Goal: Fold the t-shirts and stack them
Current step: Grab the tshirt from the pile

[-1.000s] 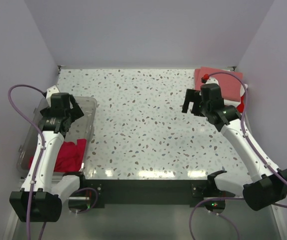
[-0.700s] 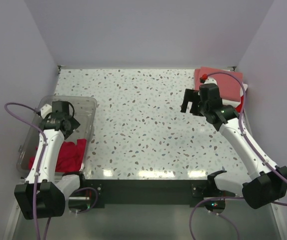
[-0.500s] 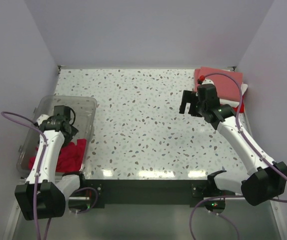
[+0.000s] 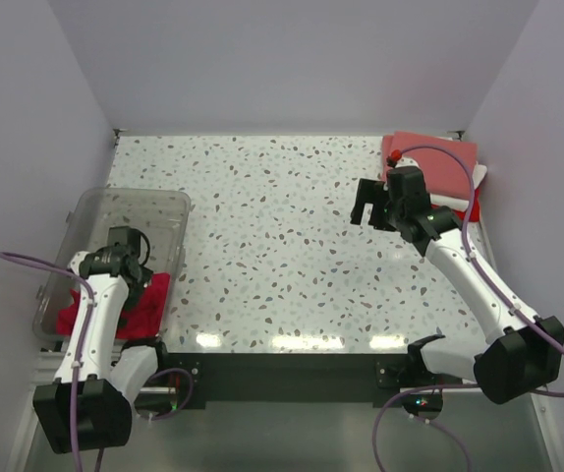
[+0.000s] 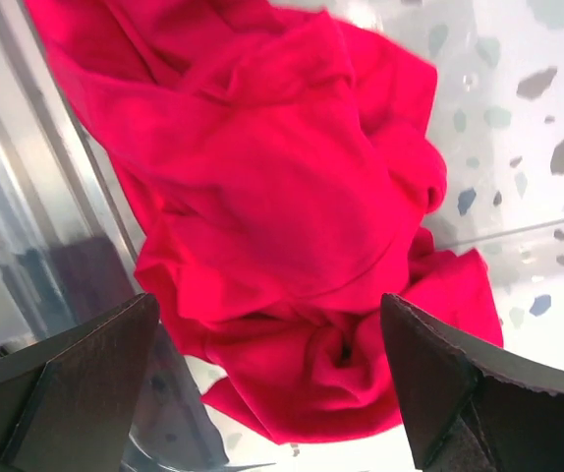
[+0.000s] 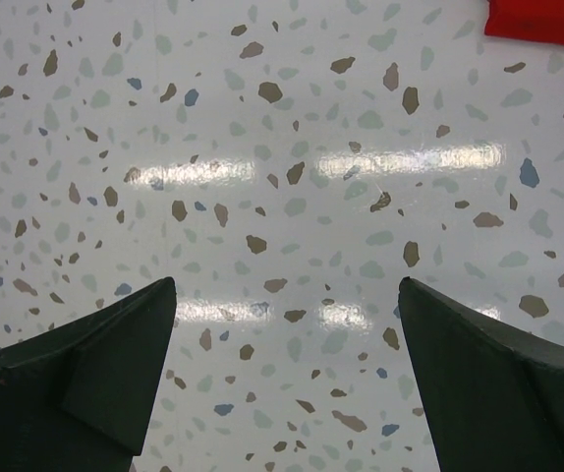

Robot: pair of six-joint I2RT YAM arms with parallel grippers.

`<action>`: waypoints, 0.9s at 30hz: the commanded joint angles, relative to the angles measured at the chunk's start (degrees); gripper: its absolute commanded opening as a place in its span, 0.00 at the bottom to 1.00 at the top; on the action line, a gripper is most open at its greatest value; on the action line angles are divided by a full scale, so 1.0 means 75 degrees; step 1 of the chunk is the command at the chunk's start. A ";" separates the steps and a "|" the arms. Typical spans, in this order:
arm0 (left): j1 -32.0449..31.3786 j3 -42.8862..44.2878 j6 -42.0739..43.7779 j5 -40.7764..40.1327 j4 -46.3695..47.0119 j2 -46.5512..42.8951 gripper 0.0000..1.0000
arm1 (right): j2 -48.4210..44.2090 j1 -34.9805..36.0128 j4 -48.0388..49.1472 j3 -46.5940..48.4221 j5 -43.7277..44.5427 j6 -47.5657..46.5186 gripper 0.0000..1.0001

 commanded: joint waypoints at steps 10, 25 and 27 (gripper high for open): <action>0.0039 -0.0736 -0.0175 0.1560 0.0756 0.0517 1.00 | -0.0631 -0.0026 0.0376 -0.0666 0.0139 0.0215 0.99; 0.0027 0.0094 0.0655 0.0963 0.0885 0.0470 0.00 | -0.0890 -0.0049 0.0423 -0.0924 0.0385 0.0121 0.99; 0.0027 0.0984 0.0867 0.0624 0.0978 0.0388 0.00 | -0.0878 -0.0049 0.0447 -0.0913 0.0338 0.0133 0.99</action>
